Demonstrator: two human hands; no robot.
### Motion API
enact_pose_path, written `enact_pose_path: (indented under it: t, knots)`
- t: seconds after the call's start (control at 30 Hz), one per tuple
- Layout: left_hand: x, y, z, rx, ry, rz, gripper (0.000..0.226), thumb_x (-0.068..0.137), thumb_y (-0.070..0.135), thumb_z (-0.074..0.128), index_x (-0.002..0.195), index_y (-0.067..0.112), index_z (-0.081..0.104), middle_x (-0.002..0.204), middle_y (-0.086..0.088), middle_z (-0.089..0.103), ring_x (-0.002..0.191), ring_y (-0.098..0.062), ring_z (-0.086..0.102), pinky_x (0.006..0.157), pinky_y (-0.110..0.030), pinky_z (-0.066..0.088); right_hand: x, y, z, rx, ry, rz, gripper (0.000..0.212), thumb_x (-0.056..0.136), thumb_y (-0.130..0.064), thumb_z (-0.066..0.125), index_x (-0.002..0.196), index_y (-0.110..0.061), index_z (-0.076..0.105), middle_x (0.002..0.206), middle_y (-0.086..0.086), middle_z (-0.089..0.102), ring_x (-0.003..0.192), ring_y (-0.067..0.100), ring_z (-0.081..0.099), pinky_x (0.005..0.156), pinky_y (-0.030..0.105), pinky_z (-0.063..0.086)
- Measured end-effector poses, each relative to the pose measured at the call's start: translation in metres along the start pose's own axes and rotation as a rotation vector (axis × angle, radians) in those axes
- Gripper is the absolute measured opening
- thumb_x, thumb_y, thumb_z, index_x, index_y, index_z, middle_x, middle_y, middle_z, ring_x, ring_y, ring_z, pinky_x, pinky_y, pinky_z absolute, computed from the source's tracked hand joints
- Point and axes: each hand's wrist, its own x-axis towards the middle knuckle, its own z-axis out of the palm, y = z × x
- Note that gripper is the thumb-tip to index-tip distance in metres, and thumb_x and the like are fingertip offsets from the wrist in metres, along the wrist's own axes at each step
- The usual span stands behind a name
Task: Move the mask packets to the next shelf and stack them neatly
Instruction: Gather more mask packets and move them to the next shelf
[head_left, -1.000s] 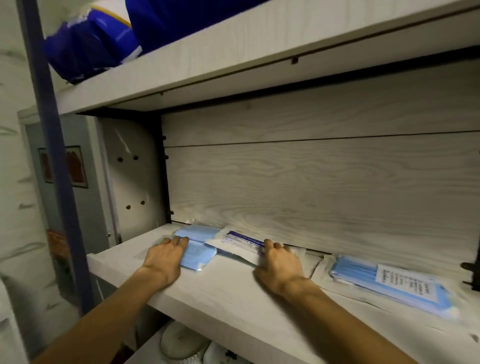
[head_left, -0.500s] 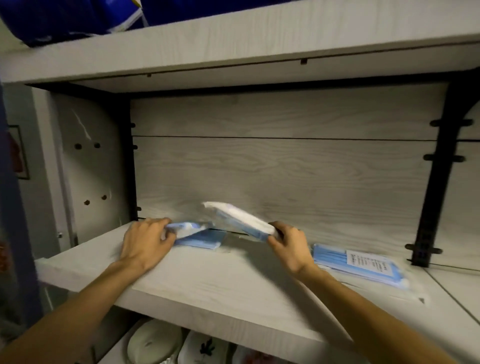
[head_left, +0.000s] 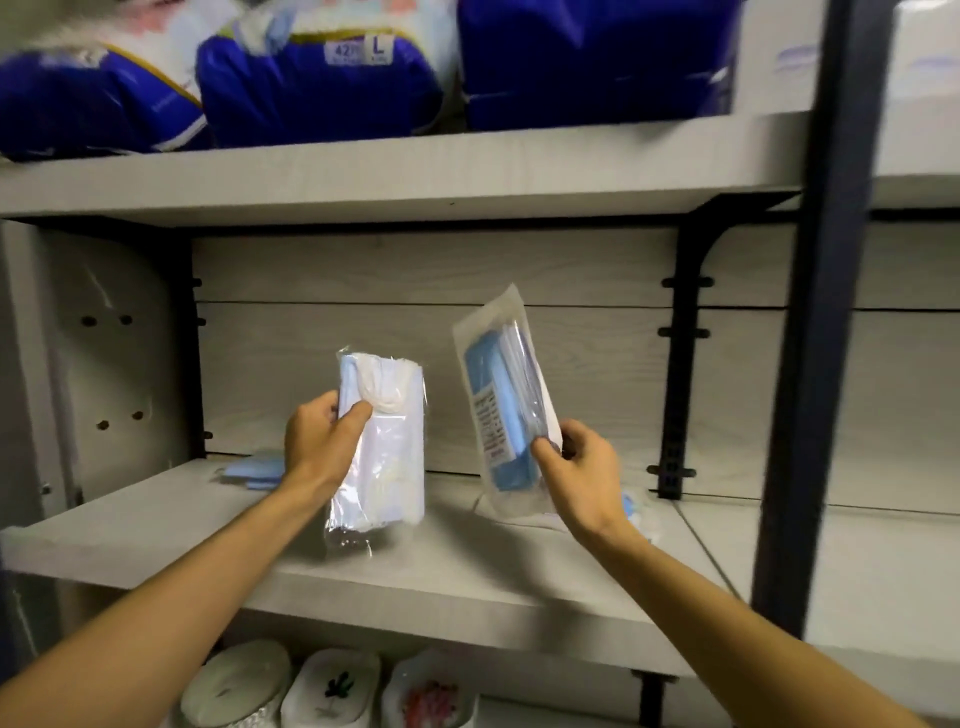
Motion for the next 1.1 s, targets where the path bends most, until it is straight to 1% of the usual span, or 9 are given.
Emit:
enact_pose_path:
  t: [0.13,0.23,0.4,0.5,0.63,0.8,0.9,0.97,1.1]
  knots:
    - [-0.054,0.041,0.032,-0.079,-0.032,0.02,0.034,0.065,0.038,0.057,0.064,0.006,0.047,0.061,-0.007,0.046,0.062,-0.02,0.042,0.059,-0.035,0.031,-0.043,-0.013,-0.062,0.055,-0.015,0.027,0.013,0.093,-0.018,0.065,0.106,-0.017,0.065,0.101,-0.001,0.072,0.091,0.017,0.073,0.069,0.035,0.066]
    - [-0.102,0.072,0.06,-0.077,-0.071,0.116,0.031,0.069,0.035,0.056,0.062,0.006,0.047,0.057,-0.002,0.047,0.057,-0.019,0.041,0.056,-0.033,0.03,-0.072,-0.015,-0.106,0.057,0.057,0.002,0.01,0.092,-0.017,0.066,0.101,-0.018,0.068,0.095,-0.003,0.074,0.088,0.017,0.074,0.068,0.04,0.066]
    - [-0.178,0.124,0.103,-0.086,-0.068,0.345,0.026,0.067,0.04,0.048,0.055,0.02,0.035,0.046,0.007,0.033,0.049,-0.015,0.024,0.052,-0.028,0.02,-0.118,-0.014,-0.182,0.027,0.14,-0.087,0.004,0.088,-0.021,0.065,0.09,-0.021,0.068,0.083,0.007,0.072,0.079,0.034,0.071,0.062,0.056,0.06]
    - [-0.214,0.148,0.123,-0.089,-0.092,0.445,0.024,0.07,0.041,0.048,0.054,0.027,0.035,0.043,0.006,0.04,0.044,-0.013,0.026,0.048,-0.024,0.02,-0.136,-0.016,-0.239,-0.004,0.194,-0.108,0.006,0.09,-0.014,0.065,0.09,-0.018,0.069,0.083,0.005,0.072,0.078,0.029,0.071,0.062,0.051,0.062]
    - [-0.247,0.178,0.159,-0.026,-0.132,0.604,0.025,0.076,0.039,0.051,0.059,0.022,0.046,0.046,-0.002,0.048,0.041,-0.025,0.042,0.042,-0.026,0.03,-0.147,-0.006,-0.314,-0.107,0.264,-0.074,0.007,0.092,-0.013,0.066,0.091,-0.02,0.068,0.087,0.001,0.073,0.083,0.019,0.073,0.068,0.043,0.065]
    - [-0.279,0.213,0.209,0.155,-0.175,0.909,0.029,0.078,0.034,0.059,0.094,0.015,0.074,0.063,-0.002,0.066,0.05,-0.025,0.059,0.046,-0.028,0.045,-0.153,0.0,-0.388,-0.419,0.372,-0.063,0.02,0.09,-0.023,0.064,0.108,-0.027,0.073,0.087,-0.014,0.074,0.078,0.011,0.071,0.066,0.04,0.064]
    - [-0.289,0.227,0.252,0.214,-0.2,1.119,0.033,0.073,0.022,0.072,0.106,0.02,0.077,0.075,0.001,0.072,0.062,-0.023,0.067,0.051,-0.028,0.049,-0.157,0.0,-0.436,-0.815,0.411,-0.11,0.024,0.091,-0.032,0.063,0.115,-0.028,0.07,0.086,-0.004,0.076,0.076,0.024,0.07,0.064,0.039,0.056]
    - [-0.293,0.232,0.282,0.216,-0.277,1.202,0.036,0.074,0.02,0.069,0.109,0.021,0.077,0.086,0.003,0.076,0.071,-0.021,0.072,0.053,-0.03,0.055,-0.157,0.006,-0.465,-1.027,0.395,-0.112,0.024,0.091,-0.036,0.06,0.113,-0.027,0.066,0.087,0.001,0.075,0.082,0.031,0.069,0.064,0.038,0.053]
    - [-0.299,0.233,0.34,0.214,-0.419,1.235,0.037,0.08,0.022,0.059,0.114,0.023,0.075,0.098,0.005,0.078,0.08,-0.019,0.075,0.053,-0.031,0.058,-0.151,0.027,-0.511,-1.169,0.411,-0.068,0.024,0.084,-0.028,0.067,0.107,-0.022,0.07,0.089,0.005,0.076,0.085,0.034,0.069,0.067,0.041,0.055]
